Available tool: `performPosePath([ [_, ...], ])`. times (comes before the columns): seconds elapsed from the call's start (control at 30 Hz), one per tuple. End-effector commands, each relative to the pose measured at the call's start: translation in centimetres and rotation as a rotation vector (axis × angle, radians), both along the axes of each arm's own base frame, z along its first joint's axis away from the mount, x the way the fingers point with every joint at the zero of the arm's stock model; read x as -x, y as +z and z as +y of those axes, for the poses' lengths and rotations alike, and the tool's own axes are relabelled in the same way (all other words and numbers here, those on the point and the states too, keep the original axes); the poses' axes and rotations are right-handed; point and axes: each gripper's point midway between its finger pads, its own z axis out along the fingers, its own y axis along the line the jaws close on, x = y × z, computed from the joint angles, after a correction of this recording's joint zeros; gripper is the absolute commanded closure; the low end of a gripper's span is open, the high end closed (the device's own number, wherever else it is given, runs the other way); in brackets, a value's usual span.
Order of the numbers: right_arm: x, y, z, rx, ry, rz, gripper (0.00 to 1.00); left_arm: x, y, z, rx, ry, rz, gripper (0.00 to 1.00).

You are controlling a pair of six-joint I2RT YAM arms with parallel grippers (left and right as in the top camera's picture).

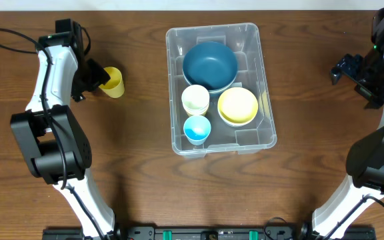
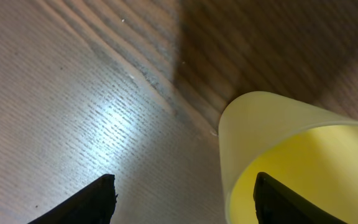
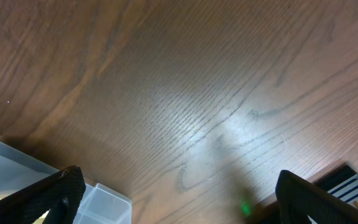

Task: Pack container
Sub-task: 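Move the left gripper to the yellow cup and grasp it, then carry the yellow cup into the container over the blue cup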

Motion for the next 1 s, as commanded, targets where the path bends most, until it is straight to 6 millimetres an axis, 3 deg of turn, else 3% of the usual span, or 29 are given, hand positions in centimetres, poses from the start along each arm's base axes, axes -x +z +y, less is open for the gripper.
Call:
performPosePath([
  [0.0, 0.1, 0.5, -0.4, 0.014, -0.018, -0.011, 0.01, -0.1, -0.3, 0.0, -0.003, -0.029, 0.004, 0.29],
  [0.1, 0.1, 0.5, -0.4, 0.014, -0.018, -0.011, 0.01, -0.2, -0.3, 0.0, -0.004, -0.034, 0.001, 0.3],
  [0.2, 0.2, 0.5, -0.4, 0.014, -0.018, -0.011, 0.01, -0.1, -0.7, 0.0, -0.003, -0.033, 0.008, 0.41],
  [0.43, 0.2, 0.5, -0.4, 0.014, -0.018, -0.011, 0.01, 0.1, -2.6, -1.2, 0.062, -0.074, 0.027, 0.42],
  [0.53, 0.1, 0.5, -0.4, 0.014, -0.018, -0.011, 0.01, 0.1, -3.0, -1.2, 0.064, -0.074, 0.034, 0.47],
  [0.6, 0.1, 0.5, -0.4, 0.014, -0.018, -0.011, 0.01, 0.0, -3.1, -1.2, 0.064, -0.074, 0.033, 0.55],
  [0.7, 0.1, 0.5, -0.4, 0.014, -0.018, -0.011, 0.01, 0.1, -3.2, -1.2, 0.064, -0.074, 0.036, 0.94],
  [0.87, 0.1, 0.5, -0.4, 0.014, -0.018, -0.011, 0.01, 0.2, -3.0, -1.2, 0.065, -0.073, 0.037, 0.94],
  [0.97, 0.1, 0.5, -0.4, 0.014, -0.018, -0.011, 0.01, -0.2, -1.9, -1.1, 0.059, -0.073, 0.012, 0.94],
])
